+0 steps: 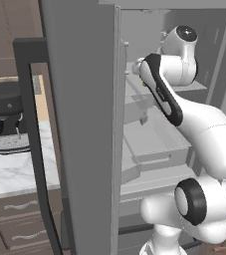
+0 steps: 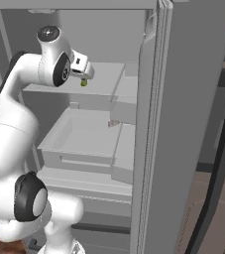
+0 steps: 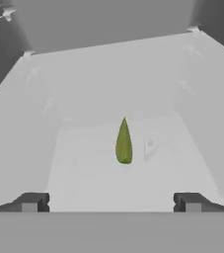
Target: Take the lemon wedge from the fridge and place it on the plate with fish on the dining counter.
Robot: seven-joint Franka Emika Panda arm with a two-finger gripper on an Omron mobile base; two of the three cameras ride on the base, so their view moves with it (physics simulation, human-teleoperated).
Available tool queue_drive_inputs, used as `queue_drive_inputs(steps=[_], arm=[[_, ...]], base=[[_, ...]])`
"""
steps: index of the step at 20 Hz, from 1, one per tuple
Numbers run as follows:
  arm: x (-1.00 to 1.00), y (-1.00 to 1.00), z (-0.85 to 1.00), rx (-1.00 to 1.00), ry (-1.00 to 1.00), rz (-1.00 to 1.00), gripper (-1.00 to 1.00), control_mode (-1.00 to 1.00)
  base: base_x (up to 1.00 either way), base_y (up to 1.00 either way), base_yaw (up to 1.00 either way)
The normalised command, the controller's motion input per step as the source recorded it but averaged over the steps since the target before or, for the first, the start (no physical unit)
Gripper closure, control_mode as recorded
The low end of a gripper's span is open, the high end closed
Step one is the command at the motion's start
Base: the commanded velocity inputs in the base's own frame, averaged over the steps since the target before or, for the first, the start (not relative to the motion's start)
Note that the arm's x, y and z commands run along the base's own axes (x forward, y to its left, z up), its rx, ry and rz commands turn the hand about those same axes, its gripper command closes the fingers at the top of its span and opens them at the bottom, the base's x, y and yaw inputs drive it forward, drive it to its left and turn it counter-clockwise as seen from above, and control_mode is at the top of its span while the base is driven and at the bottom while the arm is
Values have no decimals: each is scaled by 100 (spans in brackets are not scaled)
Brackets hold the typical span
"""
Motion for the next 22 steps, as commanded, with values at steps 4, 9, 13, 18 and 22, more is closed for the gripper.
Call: queue_drive_inputs(steps=[4,9,13,18,22], arm=[[23,-33,-13,0,0,0,-100,-100],[38,-8,-6,0,0,0,-100,-100],[47,-2,-9,0,1,0,-100,-100],[57,2,-13,0,7,0,-100,-100],[61,0,-44,0,0,0,-100,-100]], base=[[0,0,0],[0,0,0],[0,0,0],[0,0,0],[0,0,0]])
